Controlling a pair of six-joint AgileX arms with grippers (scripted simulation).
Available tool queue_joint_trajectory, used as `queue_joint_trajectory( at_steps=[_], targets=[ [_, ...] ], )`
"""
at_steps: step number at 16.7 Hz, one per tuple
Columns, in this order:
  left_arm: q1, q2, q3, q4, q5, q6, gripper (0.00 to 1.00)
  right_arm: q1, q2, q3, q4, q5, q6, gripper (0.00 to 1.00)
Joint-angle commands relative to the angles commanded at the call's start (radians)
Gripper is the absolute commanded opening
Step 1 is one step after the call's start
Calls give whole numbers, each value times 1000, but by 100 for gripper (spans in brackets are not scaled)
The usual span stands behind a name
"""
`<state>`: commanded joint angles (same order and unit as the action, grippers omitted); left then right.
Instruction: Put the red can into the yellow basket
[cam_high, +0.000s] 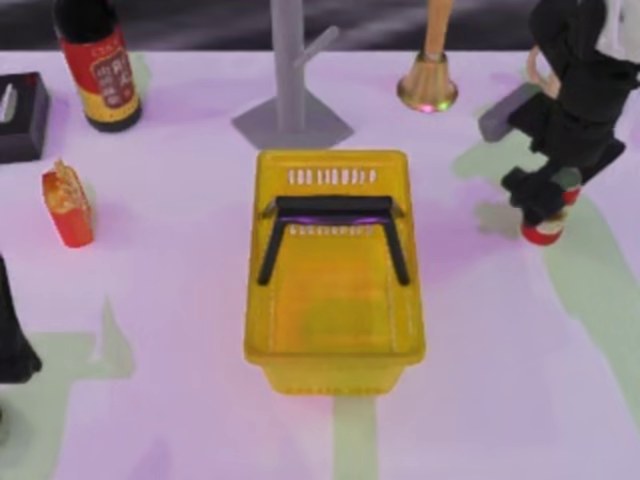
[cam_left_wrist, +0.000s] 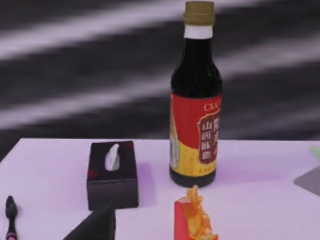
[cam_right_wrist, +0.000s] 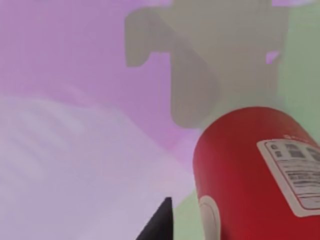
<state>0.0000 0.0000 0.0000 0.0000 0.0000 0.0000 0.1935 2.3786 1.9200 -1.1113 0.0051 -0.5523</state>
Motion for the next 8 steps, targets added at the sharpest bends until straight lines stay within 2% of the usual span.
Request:
queue_joint_trajectory(
  at_steps=[6, 8],
  targets=[
    [0, 0, 0, 0, 0, 0, 100, 0, 0, 0, 0, 0, 0, 2],
    [0, 0, 0, 0, 0, 0, 100, 0, 0, 0, 0, 0, 0, 0]
  ],
)
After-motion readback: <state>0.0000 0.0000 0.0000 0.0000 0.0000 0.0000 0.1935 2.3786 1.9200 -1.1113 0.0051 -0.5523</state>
